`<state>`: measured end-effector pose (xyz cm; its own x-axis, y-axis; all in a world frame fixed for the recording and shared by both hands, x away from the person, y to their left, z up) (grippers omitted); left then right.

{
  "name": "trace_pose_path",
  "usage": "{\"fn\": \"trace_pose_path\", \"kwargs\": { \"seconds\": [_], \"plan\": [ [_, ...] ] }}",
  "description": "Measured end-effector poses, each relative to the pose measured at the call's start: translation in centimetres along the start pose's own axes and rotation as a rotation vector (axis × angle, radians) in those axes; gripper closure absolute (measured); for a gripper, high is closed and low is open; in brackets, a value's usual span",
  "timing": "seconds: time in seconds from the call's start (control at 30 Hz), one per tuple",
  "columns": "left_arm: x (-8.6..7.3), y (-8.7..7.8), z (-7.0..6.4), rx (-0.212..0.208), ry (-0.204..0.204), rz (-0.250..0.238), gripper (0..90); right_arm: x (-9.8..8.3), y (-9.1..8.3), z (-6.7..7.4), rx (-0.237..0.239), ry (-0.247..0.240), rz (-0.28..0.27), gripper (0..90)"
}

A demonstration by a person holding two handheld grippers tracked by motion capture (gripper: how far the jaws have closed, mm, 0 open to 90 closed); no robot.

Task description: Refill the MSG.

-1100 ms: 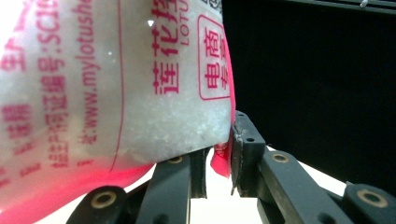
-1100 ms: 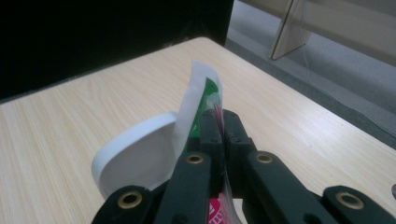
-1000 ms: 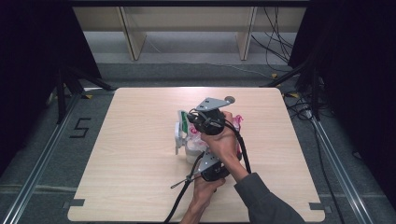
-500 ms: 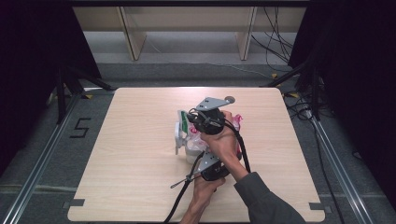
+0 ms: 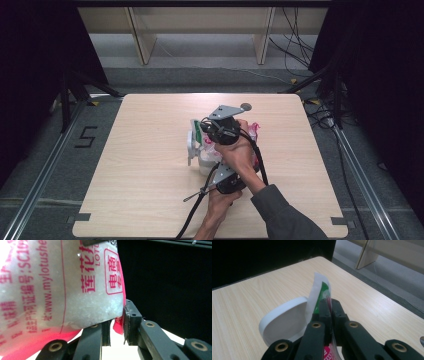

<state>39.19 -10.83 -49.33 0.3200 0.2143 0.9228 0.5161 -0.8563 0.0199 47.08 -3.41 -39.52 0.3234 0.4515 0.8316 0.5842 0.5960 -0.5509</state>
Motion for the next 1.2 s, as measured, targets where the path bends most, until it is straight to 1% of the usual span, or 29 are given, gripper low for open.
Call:
{"fn": "trace_pose_path", "kwargs": {
  "seconds": [0.03, 0.07, 0.1, 0.17, 0.2, 0.23, 0.27, 0.3, 0.33, 0.37, 0.43, 0.47, 0.5, 0.53, 0.57, 0.6, 0.63, 0.67, 0.7, 0.73, 0.77, 0.87, 0.93, 1.0, 1.03, 1.07, 1.1, 1.13, 1.2],
  "plan": [
    [0.0, -0.1, 0.1, 0.012, 0.007, 0.011, 77.9, 0.1, -0.2, -0.1, 0.003, 0.003, 0.0, 89.9],
    [-0.1, -0.2, 0.2, 0.032, 0.011, 0.03, 77.9, 0.2, -0.1, -0.2, -0.003, 0.008, -0.02, 89.9],
    [0.0, 0.0, 0.0, -0.003, -0.004, 0.001, 77.9, 0.1, -0.1, -0.2, 0.002, 0.0, -0.01, 89.8],
    [0.0, 0.1, 0.0, 0.001, -0.007, -0.003, 77.9, -0.1, 0.0, 0.0, 0.004, -0.007, 0.008, 89.9],
    [0.0, 0.0, 0.1, 0.002, 0.002, 0.001, 77.9, 0.0, 0.0, 0.0, -0.003, 0.001, -0.004, 89.8],
    [-0.1, -0.1, 0.1, 0.011, 0.008, 0.013, 77.9, 0.1, -0.2, -0.2, 0.004, -0.003, 0.002, 89.8],
    [-0.1, -0.2, 0.2, 0.024, 0.011, 0.03, 77.9, 0.2, -0.1, -0.2, -0.003, 0.007, -0.019, 89.9],
    [-0.1, 0.0, 0.1, -0.002, 0.0, 0.004, 77.9, 0.1, -0.1, -0.2, -0.002, 0.001, -0.017, 89.8],
    [0.0, 0.1, 0.0, 0.004, -0.007, 0.0, 77.9, -0.1, -0.1, -0.2, 0.003, -0.004, 0.008, 89.8],
    [0.0, 0.0, 0.0, -0.002, -0.004, -0.002, 77.9, 0.0, 0.1, -0.1, -0.005, -0.006, -0.003, 89.8],
    [-0.1, -0.3, 0.2, 0.037, 0.016, 0.034, 77.9, 0.1, -0.1, -0.2, -0.002, 0.003, -0.011, 89.9],
    [-0.1, -0.3, 0.2, 0.031, 0.014, 0.034, 77.9, 0.2, -0.2, -0.2, -0.003, 0.012, -0.022, 89.9],
    [-0.1, -0.2, 0.1, 0.021, 0.002, 0.022, 77.9, 0.1, -0.1, -0.2, -0.001, -0.002, -0.007, 89.8],
    [-0.7, -0.7, 1.2, 0.031, 0.139, 0.126, 77.8, -0.1, 0.0, 0.0, 0.002, -0.006, 0.003, 89.8],
    [-0.6, -0.7, 1.3, 0.039, 0.141, 0.125, 77.9, -0.1, 0.1, 0.0, -0.002, -0.011, 0.005, 89.8],
    [-0.6, -0.8, 1.3, 0.047, 0.145, 0.133, 77.9, 0.0, 0.0, 0.0, -0.002, -0.005, 0.0, 89.9],
    [-0.6, -0.9, 1.4, 0.058, 0.148, 0.15, 77.9, 0.1, -0.2, -0.2, 0.002, 0.002, -0.006, 89.8],
    [-0.7, -0.9, 1.4, 0.056, 0.145, 0.151, 77.9, 0.2, -0.1, -0.2, -0.004, 0.007, -0.022, 89.9],
    [-0.7, -0.9, 1.4, 0.055, 0.144, 0.149, 77.9, 0.0, -0.1, -0.2, 0.004, -0.002, -0.004, 89.8],
    [-0.7, -0.8, 1.4, 0.052, 0.143, 0.141, 77.9, -0.1, 0.0, 0.0, 0.0, -0.004, 0.001, 89.8],
    [-0.6, -0.7, 1.3, 0.035, 0.14, 0.124, 77.9, -0.1, 0.0, 0.0, 0.002, -0.007, 0.007, 89.8],
    [-0.6, -0.8, 1.4, 0.032, 0.14, 0.124, 78.0, 0.2, -0.1, -0.2, -0.005, 0.01, -0.023, 89.8],
    [-0.7, -0.7, 1.3, 0.038, 0.14, 0.125, 77.9, -0.1, 0.0, 0.0, 0.004, -0.01, 0.005, 89.8],
    [-0.6, -0.8, 1.3, 0.035, 0.14, 0.123, 77.9, 0.0, 0.2, 0.0, -0.011, -0.032, -0.009, 89.8],
    [-0.6, -0.8, 1.4, 0.038, 0.141, 0.123, 77.9, 0.0, 0.0, 0.0, -0.004, -0.002, -0.003, 89.8],
    [-0.6, -0.8, 1.4, 0.038, 0.141, 0.124, 77.9, 0.1, 0.0, 0.0, -0.004, 0.005, -0.02, 89.8],
    [-0.7, -0.8, 1.3, 0.04, 0.14, 0.125, 77.9, 0.1, 0.0, 0.0, -0.006, 0.003, -0.021, 89.8],
    [-0.7, -0.7, 1.3, 0.038, 0.138, 0.124, 77.9, 0.0, 0.0, -0.1, 0.003, -0.017, -0.002, 89.8],
    [-0.6, -0.7, 1.3, 0.039, 0.14, 0.123, 77.9, -0.1, 0.1, 0.1, -0.002, -0.004, 0.0, 89.8]
  ]
}}
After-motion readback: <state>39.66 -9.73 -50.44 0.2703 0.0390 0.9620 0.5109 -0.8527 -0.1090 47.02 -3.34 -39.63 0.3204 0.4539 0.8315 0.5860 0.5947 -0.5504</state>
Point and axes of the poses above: each handheld gripper's, and its own axes: y roughly forward along the jaws, x roughly out of its top, z roughly to its left, the point moved 7 cm from there along y, roughly forward along the jaws, and after that the axes turned 3 degrees about z, right-handed, at the moved point
